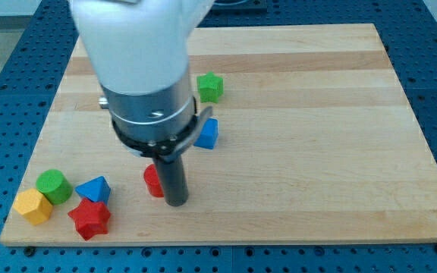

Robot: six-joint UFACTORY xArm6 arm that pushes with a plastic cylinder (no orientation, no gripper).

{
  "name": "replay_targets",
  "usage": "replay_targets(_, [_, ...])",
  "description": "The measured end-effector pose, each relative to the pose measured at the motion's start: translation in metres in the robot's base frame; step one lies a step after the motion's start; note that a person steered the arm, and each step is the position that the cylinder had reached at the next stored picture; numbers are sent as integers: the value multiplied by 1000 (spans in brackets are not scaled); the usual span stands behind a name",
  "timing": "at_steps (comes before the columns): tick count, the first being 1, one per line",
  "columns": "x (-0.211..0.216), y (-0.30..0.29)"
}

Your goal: Push the red circle into the blue triangle

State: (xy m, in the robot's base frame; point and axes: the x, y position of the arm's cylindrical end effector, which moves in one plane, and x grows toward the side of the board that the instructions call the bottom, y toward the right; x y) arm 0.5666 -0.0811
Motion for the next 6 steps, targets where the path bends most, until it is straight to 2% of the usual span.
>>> replay_targets(1, [-1,-15])
replay_targets(2, [-5,16])
replay_targets(3, [-31,33])
replay_targets(6, [-35,-54])
